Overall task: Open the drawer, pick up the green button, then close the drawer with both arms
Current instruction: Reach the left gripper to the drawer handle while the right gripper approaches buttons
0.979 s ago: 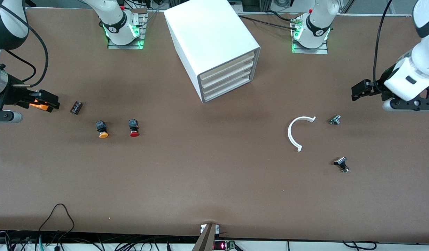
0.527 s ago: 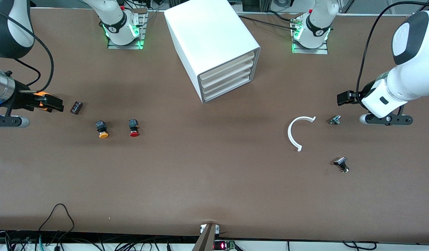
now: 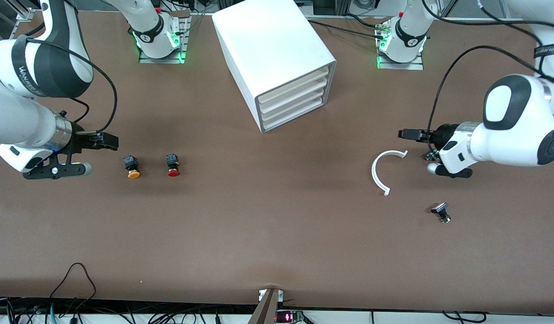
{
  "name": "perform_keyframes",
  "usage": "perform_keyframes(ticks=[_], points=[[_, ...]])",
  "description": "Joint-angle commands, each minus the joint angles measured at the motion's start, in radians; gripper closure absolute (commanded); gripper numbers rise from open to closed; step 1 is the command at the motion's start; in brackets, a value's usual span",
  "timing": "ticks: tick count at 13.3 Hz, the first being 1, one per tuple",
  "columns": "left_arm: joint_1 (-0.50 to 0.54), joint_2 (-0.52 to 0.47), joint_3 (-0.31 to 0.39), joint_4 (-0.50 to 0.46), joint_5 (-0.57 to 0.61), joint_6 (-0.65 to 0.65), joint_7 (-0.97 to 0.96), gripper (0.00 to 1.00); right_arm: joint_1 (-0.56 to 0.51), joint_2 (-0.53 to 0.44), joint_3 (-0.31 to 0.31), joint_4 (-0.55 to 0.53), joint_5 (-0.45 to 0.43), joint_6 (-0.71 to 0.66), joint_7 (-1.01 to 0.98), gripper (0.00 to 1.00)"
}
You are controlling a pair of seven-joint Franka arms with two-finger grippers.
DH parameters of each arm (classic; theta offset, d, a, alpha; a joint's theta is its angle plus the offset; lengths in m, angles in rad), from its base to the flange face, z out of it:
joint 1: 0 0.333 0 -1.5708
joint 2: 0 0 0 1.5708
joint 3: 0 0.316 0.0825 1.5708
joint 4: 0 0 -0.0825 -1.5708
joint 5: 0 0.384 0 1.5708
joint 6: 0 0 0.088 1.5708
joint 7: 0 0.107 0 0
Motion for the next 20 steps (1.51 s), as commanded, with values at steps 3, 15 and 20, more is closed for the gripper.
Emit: perform_keyframes(ticks=[3, 15, 20], points=[[0.013, 0.083, -0.029, -0.118, -0.245, -0.006, 0.223, 0.00, 0.027, -0.007, -0.006, 0.004, 0.012, 0.005, -0.082, 0.00], [-0.126, 0.217, -0.169, -0.365, -0.580, 0.279, 0.588, 0.00, 0.042, 0.007, -0.001, 0.006, 0.212, 0.034, -0.338, 0.00], [-0.150, 0.228, -0.221, -0.430, -0.655, 0.368, 0.627, 0.06, 0.138, 0.010, -0.003, 0.006, 0.196, 0.109, -0.445, 0.00]])
